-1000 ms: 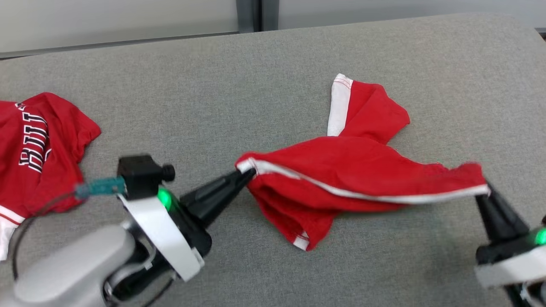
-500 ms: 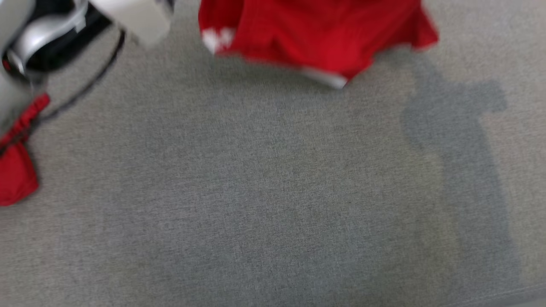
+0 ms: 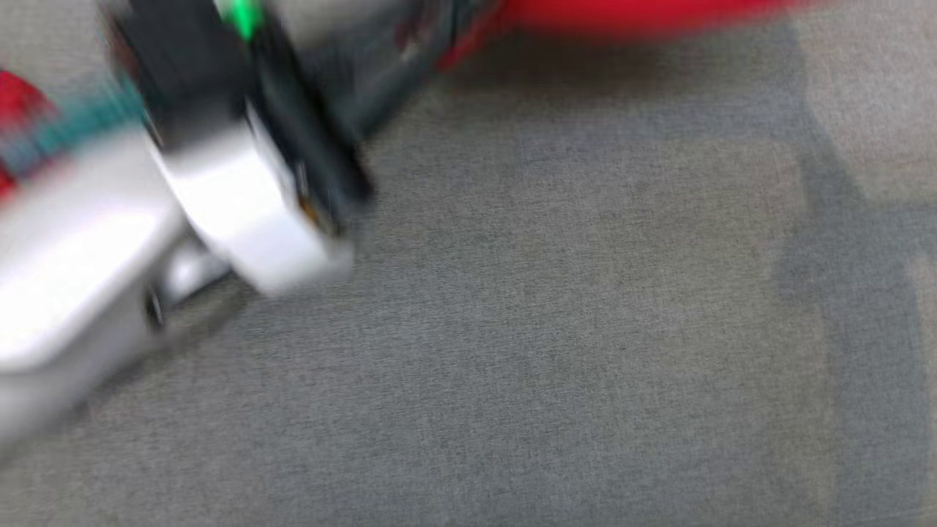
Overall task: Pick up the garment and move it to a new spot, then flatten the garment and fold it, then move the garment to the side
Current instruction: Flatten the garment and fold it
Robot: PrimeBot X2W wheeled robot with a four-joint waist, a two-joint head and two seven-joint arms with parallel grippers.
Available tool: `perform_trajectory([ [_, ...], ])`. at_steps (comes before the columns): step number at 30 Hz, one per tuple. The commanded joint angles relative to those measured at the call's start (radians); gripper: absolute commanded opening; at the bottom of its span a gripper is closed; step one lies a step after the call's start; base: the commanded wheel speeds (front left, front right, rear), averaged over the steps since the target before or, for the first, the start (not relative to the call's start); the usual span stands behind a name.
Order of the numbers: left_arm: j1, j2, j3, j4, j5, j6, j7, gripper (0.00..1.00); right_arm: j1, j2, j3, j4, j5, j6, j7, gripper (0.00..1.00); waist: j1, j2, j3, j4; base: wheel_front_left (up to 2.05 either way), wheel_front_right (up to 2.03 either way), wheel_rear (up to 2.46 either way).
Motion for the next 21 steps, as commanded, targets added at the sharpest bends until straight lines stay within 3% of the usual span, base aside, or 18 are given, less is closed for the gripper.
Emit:
perform_trajectory([
  [1, 0.091, 0.021, -0.011, -0.030, 0.008, 0.001, -0.001, 0.00, 0.134, 0.017, -0.014, -0.033, -0.001, -0.002, 0.021, 0.00, 0.0000, 0.0000, -0.023, 0.020, 0.00, 0.00, 0.00],
  [5, 0.414, 0.045, -0.021, -0.054, 0.034, 0.003, -0.002, 0.00, 0.475, 0.099, -0.040, -0.117, 0.025, -0.002, 0.064, 0.00, 0.0000, 0.0000, -0.045, 0.019, 0.00, 0.00, 0.00],
  [9, 0.616, 0.043, -0.011, -0.043, 0.054, 0.002, -0.002, 0.00, 0.642, 0.110, -0.009, -0.165, 0.037, -0.002, 0.097, 0.00, 0.0000, 0.0000, -0.067, 0.017, 0.00, 0.00, 0.00],
  [10, 0.723, 0.049, -0.016, -0.038, 0.059, 0.001, -0.002, 0.00, 0.713, 0.090, 0.018, -0.224, 0.058, -0.002, 0.121, 0.00, 0.0000, 0.0000, -0.087, 0.015, 0.00, 0.00, 0.00],
  [13, 0.836, 0.061, -0.026, -0.046, 0.076, 0.004, -0.002, 0.00, 0.808, 0.031, 0.026, -0.300, 0.096, -0.002, 0.167, 0.00, 0.0000, 0.0000, -0.121, 0.021, 0.00, 0.00, 0.00],
  [21, 0.959, 0.139, -0.067, -0.136, 0.043, 0.037, 0.046, 0.00, 1.076, -0.103, -0.073, -0.515, 0.288, -0.002, 0.426, 0.00, 0.0000, 0.0000, -0.212, 0.066, 0.00, 0.00, 0.00],
])
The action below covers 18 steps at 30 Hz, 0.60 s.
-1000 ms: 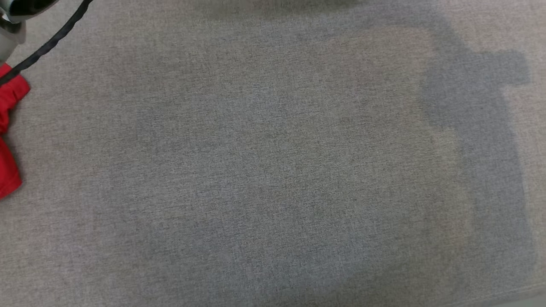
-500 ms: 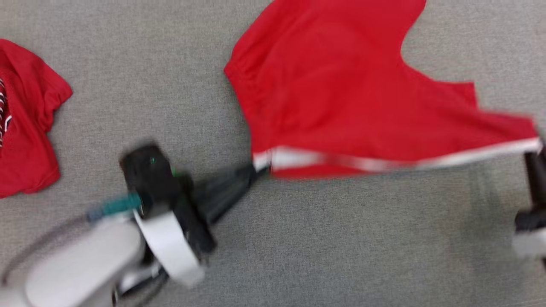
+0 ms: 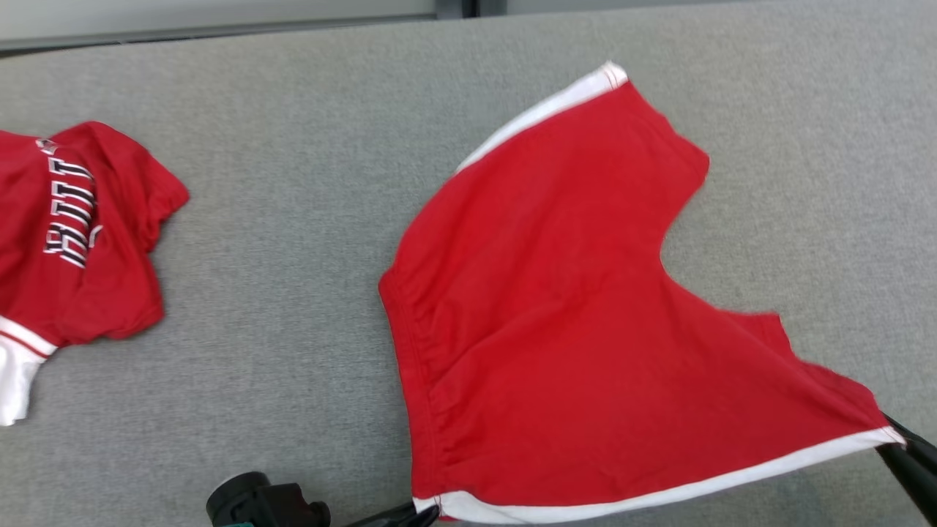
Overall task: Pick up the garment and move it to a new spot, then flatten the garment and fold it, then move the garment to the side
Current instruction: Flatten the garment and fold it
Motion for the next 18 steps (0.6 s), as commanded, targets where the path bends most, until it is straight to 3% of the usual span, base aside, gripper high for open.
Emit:
perform_trajectory([
  [1, 0.016, 0.015, 0.001, -0.028, -0.032, 0.007, 0.015, 0.00, 0.032, -0.023, -0.042, -0.043, 0.025, -0.002, 0.053, 0.00, 0.0000, 0.0000, -0.033, 0.023, 0.00, 0.00, 0.00],
  [5, 0.015, 0.023, 0.014, -0.084, -0.135, -0.004, 0.057, 0.00, 0.059, -0.035, -0.113, -0.113, 0.081, -0.002, 0.198, 0.00, 0.0000, 0.0000, -0.061, 0.044, 0.00, 0.00, 0.00],
  [10, -0.051, -0.025, 0.045, -0.116, -0.344, -0.025, 0.126, 0.00, -0.045, -0.056, -0.132, -0.106, 0.175, -0.002, 0.404, 0.00, 0.0000, 0.0000, -0.042, 0.078, 0.00, 0.00, 0.00],
  [18, -0.205, -0.123, 0.150, -0.125, -0.731, -0.033, 0.221, 0.00, -0.403, -0.087, -0.144, -0.027, 0.278, -0.002, 0.596, 0.00, 0.0000, 0.0000, 0.077, 0.144, 0.00, 0.00, 0.00],
])
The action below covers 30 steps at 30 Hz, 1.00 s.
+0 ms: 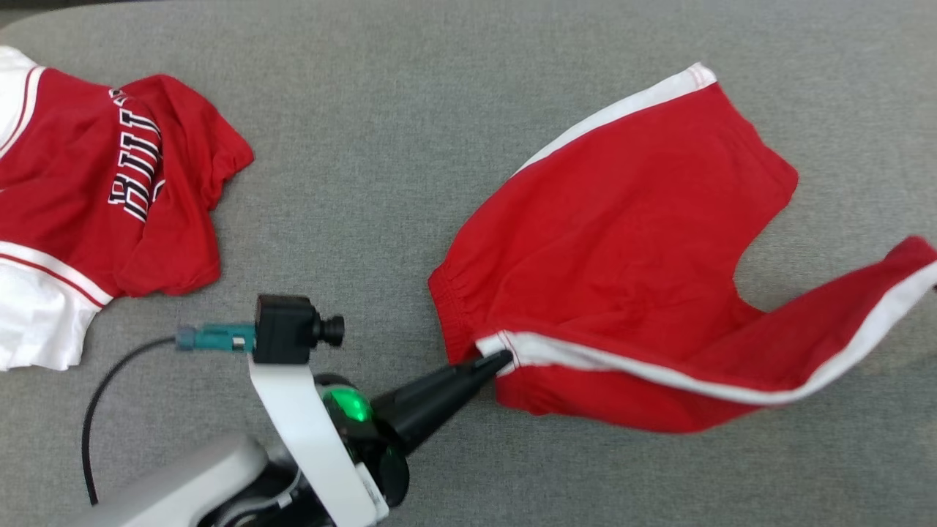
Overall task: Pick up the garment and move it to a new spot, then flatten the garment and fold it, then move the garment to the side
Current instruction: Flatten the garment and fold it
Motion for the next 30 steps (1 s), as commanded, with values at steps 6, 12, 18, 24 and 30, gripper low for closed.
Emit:
perform_trajectory([
  [6, -0.104, -0.064, 0.110, 0.057, -0.171, -0.006, 0.066, 0.00, -0.315, 0.014, 0.059, 0.140, 0.025, -0.002, 0.072, 0.00, 0.0000, 0.0000, 0.144, 0.088, 0.00, 0.00, 0.00],
  [12, -0.126, -0.126, 0.216, 0.120, -0.226, -0.006, 0.095, 0.00, -0.542, 0.030, 0.137, 0.252, 0.010, -0.002, 0.125, 0.00, 0.0000, 0.0000, 0.213, 0.130, 0.00, 0.00, 0.00],
  [18, -0.131, -0.176, 0.293, 0.182, -0.233, -0.006, 0.128, 0.00, -0.692, 0.037, 0.187, 0.335, -0.010, -0.002, 0.175, 0.00, 0.0000, 0.0000, 0.253, 0.160, 0.00, 0.00, 0.00],
  [24, -0.116, -0.244, 0.372, 0.250, -0.212, -0.006, 0.163, 0.45, -0.820, 0.057, 0.231, 0.437, -0.056, -0.002, 0.183, 0.91, 0.0000, 0.0000, 0.268, 0.175, 0.00, 0.00, 0.00],
  [30, -0.099, -0.275, 0.420, 0.279, -0.154, -0.006, 0.160, 1.00, -0.826, 0.084, 0.239, 0.484, -0.070, -0.002, 0.113, 1.00, 0.0000, 0.0000, 0.259, 0.164, 0.00, 0.00, 0.00],
])
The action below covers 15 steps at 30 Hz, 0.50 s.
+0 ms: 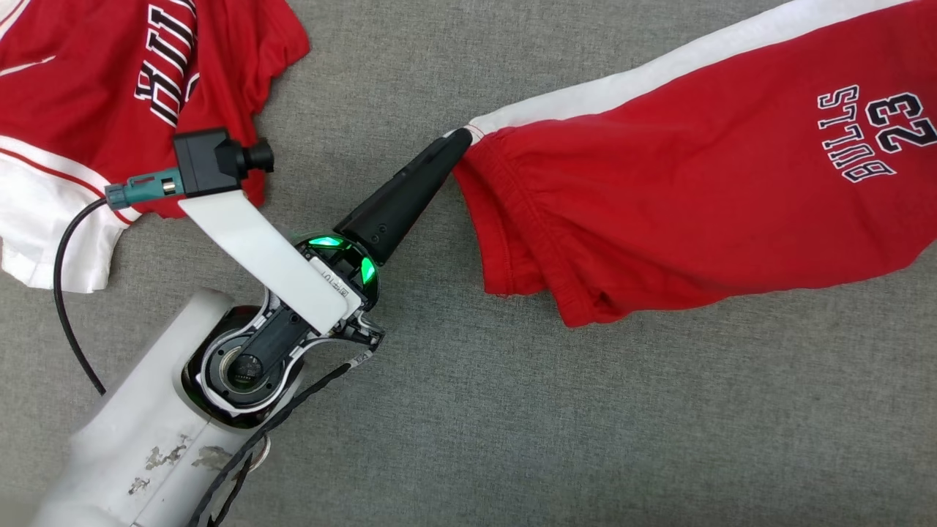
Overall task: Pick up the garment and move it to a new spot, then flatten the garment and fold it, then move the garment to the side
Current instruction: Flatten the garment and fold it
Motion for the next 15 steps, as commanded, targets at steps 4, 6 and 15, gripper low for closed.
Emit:
perform_trajectory([
  [4, 0.030, 0.018, 0.011, -0.019, 0.114, -0.006, -0.051, 1.00, 0.074, -0.020, -0.018, 0.000, 0.017, -0.002, -0.056, 1.00, 0.0000, 0.0000, -0.027, -0.013, 0.00, 0.00, 0.00],
  [6, 0.060, 0.036, -0.018, -0.009, 0.206, -0.006, -0.103, 1.00, 0.135, -0.026, -0.037, -0.016, 0.022, -0.002, -0.112, 1.00, 0.0000, 0.0000, -0.046, -0.016, 0.00, 0.00, 0.00],
  [15, 0.235, -0.058, -0.025, 0.164, 0.520, 0.077, -0.416, 1.00, 0.537, 0.006, -0.162, -0.063, -0.003, -0.001, -0.399, 1.00, 0.0000, 0.0000, -0.176, -0.002, 0.00, 0.00, 0.00],
])
